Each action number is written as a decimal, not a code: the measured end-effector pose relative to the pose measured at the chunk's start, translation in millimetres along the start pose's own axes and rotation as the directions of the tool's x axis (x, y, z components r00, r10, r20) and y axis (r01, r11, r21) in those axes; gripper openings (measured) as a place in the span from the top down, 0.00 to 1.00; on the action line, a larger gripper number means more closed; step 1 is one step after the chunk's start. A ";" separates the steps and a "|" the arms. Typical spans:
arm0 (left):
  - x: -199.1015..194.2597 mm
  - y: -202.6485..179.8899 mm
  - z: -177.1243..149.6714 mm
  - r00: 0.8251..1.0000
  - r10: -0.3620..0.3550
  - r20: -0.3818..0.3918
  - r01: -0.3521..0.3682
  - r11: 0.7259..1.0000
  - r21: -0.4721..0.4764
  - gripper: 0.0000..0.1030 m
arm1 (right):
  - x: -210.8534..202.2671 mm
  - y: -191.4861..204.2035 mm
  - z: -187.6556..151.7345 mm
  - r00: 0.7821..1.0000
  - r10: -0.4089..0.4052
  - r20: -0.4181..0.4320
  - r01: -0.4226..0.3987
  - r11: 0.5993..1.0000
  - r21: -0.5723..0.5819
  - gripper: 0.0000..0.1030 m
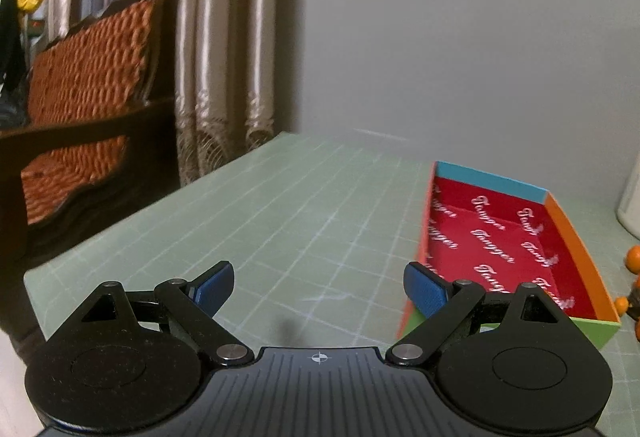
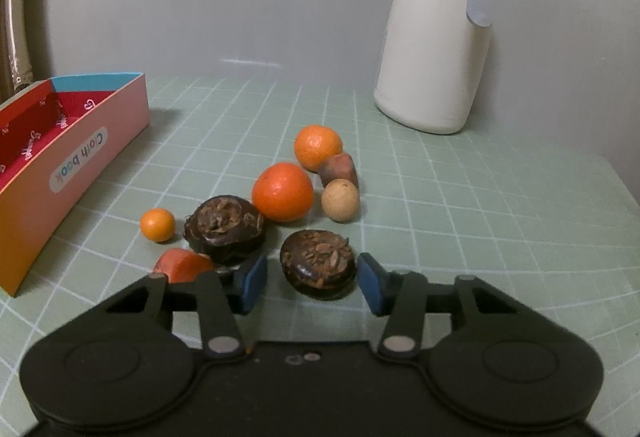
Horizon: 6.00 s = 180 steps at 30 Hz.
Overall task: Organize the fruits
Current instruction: 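Grasp the dark brown dried fruit with the right tool while the left tool withdraws, then carry the dark brown dried fruit into the red box and open the right tool, then move the left tool back to the fruit pile and grasp a kumquat, then carry the kumquat over the red box and release it with the left tool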
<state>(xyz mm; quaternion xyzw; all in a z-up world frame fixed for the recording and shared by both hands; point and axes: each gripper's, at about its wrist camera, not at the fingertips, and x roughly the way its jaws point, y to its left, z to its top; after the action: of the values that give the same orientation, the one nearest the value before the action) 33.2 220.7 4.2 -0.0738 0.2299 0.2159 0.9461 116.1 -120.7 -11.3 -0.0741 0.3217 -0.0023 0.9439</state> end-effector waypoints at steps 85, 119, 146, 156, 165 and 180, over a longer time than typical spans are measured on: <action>-85.2 -178.7 -37.3 0.916 -0.402 -0.018 0.389 0.874 0.291 0.00 | -104.7 -68.8 -15.7 0.971 -0.093 0.221 0.062 0.988 0.145 0.06; -100.3 -273.4 -74.7 0.866 -0.480 -0.144 0.494 0.771 0.403 0.12 | -116.5 -139.4 -46.9 0.939 -0.270 0.214 0.229 0.953 0.198 0.05; -82.6 -306.4 -86.2 0.830 -0.503 -0.240 0.557 0.759 0.338 0.82 | -120.0 -171.1 -63.2 0.929 -0.319 0.186 0.272 0.932 0.240 0.05; -89.8 -294.2 -79.2 0.830 -0.519 -0.204 0.557 0.758 0.339 0.82 | -120.7 -161.6 -60.2 0.931 -0.312 0.191 0.268 0.937 0.224 0.05; -93.0 -278.5 -69.3 0.833 -0.526 -0.174 0.552 0.765 0.331 0.82 | -119.5 -146.8 -53.7 0.934 -0.296 0.197 0.257 0.945 0.203 0.05; -79.0 -222.5 -34.1 0.885 -0.462 -0.062 0.460 0.843 0.278 0.82 | -113.9 -98.6 -31.9 0.947 -0.222 0.232 0.192 0.971 0.145 0.05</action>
<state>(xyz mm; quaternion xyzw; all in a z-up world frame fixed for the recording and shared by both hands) 54.7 -16.4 19.9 0.0110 0.2307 -0.0529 0.9715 10.7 -216.8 46.8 -0.0500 0.1915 -0.1116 0.9738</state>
